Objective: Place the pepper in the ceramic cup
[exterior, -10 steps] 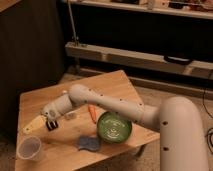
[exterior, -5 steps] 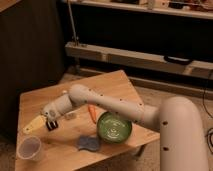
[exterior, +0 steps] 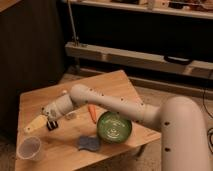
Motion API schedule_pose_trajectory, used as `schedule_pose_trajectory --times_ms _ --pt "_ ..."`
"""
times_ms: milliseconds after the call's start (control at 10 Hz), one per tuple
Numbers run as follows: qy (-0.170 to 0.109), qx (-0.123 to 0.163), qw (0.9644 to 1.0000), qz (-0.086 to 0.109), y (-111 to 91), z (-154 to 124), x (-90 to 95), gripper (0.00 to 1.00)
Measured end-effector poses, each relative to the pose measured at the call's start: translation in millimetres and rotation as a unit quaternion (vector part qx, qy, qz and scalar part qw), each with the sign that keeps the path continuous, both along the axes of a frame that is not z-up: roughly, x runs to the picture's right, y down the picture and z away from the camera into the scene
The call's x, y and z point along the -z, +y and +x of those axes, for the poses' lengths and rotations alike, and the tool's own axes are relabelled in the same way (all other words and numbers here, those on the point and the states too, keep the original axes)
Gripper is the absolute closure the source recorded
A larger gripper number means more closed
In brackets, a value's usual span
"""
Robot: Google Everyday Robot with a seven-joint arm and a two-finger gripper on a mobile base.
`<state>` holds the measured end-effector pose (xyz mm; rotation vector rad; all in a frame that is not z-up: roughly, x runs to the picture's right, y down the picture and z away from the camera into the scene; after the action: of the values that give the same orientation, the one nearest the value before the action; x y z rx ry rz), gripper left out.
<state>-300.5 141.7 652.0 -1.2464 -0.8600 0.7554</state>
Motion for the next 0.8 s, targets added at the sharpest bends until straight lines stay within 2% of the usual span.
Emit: schedule_pose_trajectory --times_ms 100,200,400,500,700,800 --pt "0.025 0.002 0.9997 -0.003 -4.6 15.2 -8.8 0.2" --pt "0.069 0.007 0.9975 -0.008 -16.8 45.4 -27.1 0.2" --pt "0.134 0.023 0.9906 -0.016 -35.1 88.3 -53.9 0.2" --pt "0.177 0.037 0.9834 -0.02 -48.4 114.3 -70.4 0.2" --pt "0.243 0.064 0.9676 -0.025 -68.8 149.9 -94.6 0.2" --pt "0.305 0.094 0.9473 -0.029 -84.9 176.4 -113.5 0.2"
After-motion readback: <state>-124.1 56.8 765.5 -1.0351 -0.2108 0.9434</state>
